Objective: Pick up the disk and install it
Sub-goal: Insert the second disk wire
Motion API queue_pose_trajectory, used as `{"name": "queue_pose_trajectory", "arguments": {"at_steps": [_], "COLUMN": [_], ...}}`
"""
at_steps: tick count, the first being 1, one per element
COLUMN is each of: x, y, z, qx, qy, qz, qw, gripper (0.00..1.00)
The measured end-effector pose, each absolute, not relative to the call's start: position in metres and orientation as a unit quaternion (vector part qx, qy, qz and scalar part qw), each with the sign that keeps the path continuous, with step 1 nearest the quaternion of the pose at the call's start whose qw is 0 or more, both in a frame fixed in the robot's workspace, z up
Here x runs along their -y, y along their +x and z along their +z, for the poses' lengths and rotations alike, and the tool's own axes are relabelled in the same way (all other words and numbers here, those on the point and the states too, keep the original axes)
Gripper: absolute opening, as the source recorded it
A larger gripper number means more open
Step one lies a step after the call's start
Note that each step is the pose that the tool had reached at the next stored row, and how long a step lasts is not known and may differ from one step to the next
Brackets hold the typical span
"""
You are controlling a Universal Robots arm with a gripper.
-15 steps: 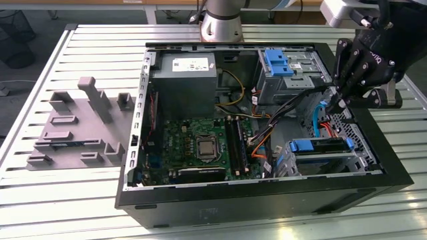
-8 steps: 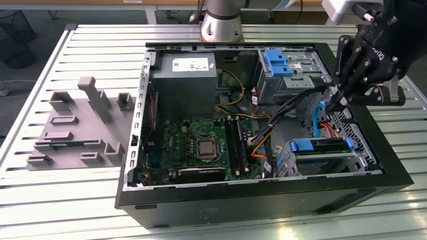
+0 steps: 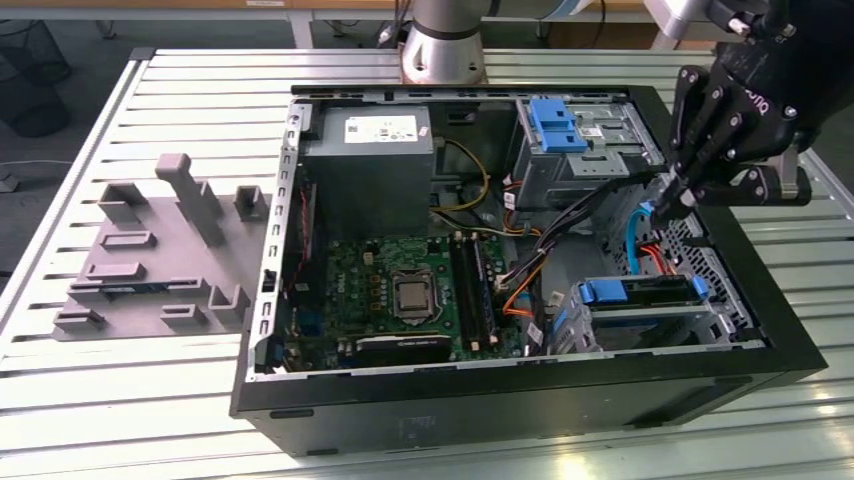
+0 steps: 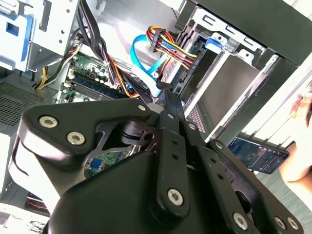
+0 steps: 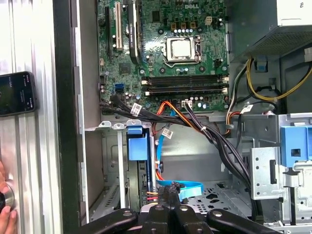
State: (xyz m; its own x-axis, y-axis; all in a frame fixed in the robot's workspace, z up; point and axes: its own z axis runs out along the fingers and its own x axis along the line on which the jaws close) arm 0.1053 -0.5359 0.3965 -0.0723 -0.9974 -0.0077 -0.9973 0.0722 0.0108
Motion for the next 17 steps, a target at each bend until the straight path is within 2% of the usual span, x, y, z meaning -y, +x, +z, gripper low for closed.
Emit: {"name": "queue_pose_trajectory", "arguments": {"at_steps": [12, 13, 14, 17], "x": [0.5346, 0.5343, 0.5336, 0.5306], "y": [0.1053, 0.1053, 0.1053, 0.1053], "z": [0.3961, 0.3961, 0.3961, 0.3944], "qx": [0.732, 0.732, 0.732, 0.732], "qy": [0.681, 0.681, 0.681, 0.681], "qz": [-0.006, -0.006, -0.005, -0.002], "qw": [0.001, 0.001, 0.002, 0.005], "gripper": [0.11, 0.11, 0.17, 0.17]}}
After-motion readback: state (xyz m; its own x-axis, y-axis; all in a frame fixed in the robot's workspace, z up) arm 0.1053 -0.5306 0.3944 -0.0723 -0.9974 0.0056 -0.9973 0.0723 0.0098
